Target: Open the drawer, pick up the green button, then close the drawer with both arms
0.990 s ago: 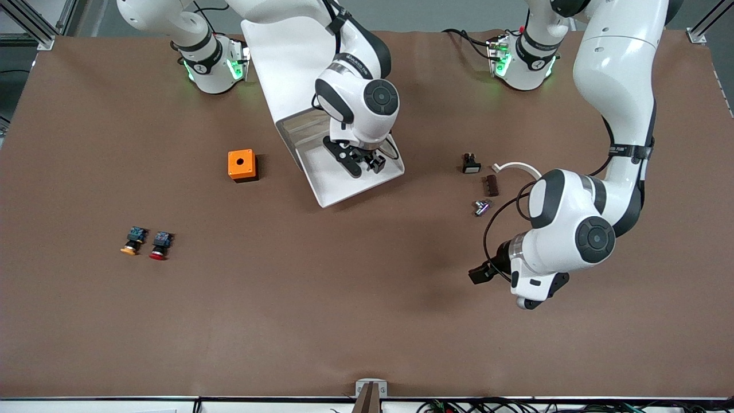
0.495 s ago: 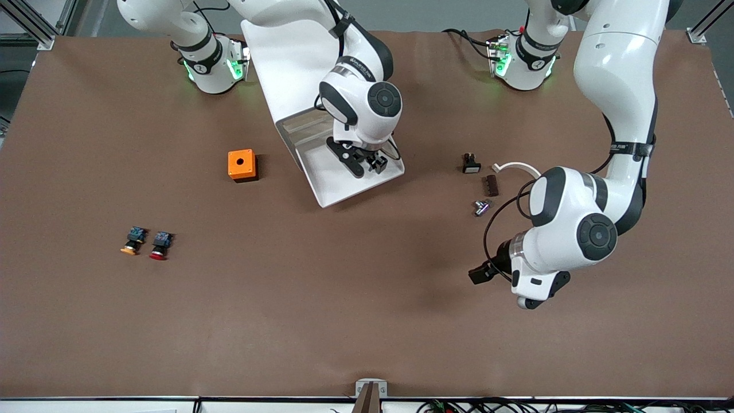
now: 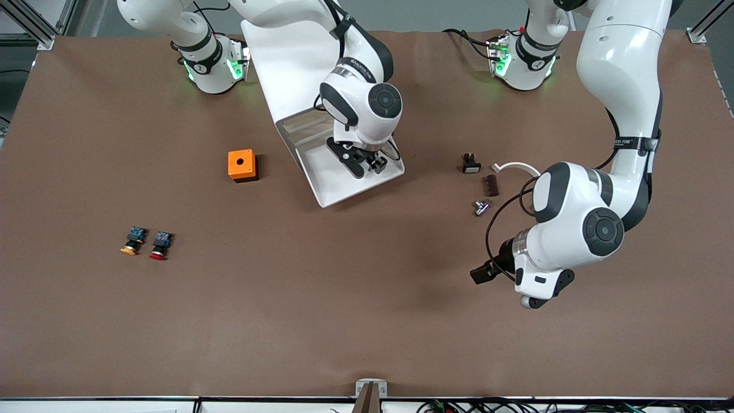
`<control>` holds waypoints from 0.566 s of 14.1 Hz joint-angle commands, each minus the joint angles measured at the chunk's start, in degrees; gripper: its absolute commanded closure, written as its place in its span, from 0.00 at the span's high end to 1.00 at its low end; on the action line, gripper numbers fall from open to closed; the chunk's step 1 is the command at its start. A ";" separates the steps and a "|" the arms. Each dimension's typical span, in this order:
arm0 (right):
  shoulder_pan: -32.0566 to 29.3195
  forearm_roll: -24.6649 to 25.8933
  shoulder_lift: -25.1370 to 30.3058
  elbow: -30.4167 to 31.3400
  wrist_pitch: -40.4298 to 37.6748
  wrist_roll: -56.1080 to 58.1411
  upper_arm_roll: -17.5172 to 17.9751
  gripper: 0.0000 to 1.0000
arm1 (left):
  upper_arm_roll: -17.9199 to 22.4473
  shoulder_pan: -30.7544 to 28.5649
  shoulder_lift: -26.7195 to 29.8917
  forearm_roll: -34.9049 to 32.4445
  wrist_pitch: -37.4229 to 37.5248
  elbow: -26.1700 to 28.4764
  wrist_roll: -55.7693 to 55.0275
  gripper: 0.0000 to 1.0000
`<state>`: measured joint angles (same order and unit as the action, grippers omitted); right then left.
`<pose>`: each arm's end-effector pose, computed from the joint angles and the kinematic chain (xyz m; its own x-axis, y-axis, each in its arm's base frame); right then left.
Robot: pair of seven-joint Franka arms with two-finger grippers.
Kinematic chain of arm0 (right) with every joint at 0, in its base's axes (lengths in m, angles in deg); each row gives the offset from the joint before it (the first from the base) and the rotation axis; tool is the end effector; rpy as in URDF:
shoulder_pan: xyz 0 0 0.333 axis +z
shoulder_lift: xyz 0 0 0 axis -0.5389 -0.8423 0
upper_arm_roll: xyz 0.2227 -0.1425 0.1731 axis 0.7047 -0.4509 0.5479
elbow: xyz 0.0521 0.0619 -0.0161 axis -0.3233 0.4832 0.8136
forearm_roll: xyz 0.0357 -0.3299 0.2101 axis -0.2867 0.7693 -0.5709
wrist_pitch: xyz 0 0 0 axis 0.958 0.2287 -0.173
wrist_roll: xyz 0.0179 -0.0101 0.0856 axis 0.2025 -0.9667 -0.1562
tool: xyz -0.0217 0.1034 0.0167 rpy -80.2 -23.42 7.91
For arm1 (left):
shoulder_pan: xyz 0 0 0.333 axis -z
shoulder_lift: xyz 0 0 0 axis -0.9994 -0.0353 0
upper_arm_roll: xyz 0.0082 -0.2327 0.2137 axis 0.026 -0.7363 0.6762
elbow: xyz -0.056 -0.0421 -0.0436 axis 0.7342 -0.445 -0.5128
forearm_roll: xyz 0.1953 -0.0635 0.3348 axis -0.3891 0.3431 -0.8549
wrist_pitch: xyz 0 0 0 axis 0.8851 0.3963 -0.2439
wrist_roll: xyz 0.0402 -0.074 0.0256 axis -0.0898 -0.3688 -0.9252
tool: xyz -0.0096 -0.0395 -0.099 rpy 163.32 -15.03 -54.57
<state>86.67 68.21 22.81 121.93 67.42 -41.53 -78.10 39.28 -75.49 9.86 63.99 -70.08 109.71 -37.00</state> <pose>0.4024 0.5314 0.2694 0.6964 -0.7174 0.0191 -0.7011 -0.6744 0.2316 0.7001 -0.2156 0.3463 0.8436 0.5171 -0.1447 0.5359 -0.8277 0.1663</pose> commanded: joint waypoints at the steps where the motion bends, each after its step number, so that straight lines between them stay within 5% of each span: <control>1: 1.05 -0.28 -0.04 0.23 -0.08 -1.07 -0.63 0.54 | 0.26 0.26 2.35 -1.00 -0.92 2.77 -0.55 1.00; 4: 1.31 -0.37 -0.04 0.23 0.00 -0.98 -0.55 0.04 | 0.08 1.22 4.54 -2.58 -5.04 5.67 -0.55 1.00; 8: 0.88 -0.46 0.05 -0.38 0.01 -0.63 -0.55 0.00 | -0.62 3.15 6.39 -3.37 -7.25 8.32 0.32 1.00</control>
<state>86.93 68.21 22.80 121.83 67.44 -41.53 -78.11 38.95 -73.42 13.17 61.91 -75.97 114.50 -37.00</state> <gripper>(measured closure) 0.568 0.000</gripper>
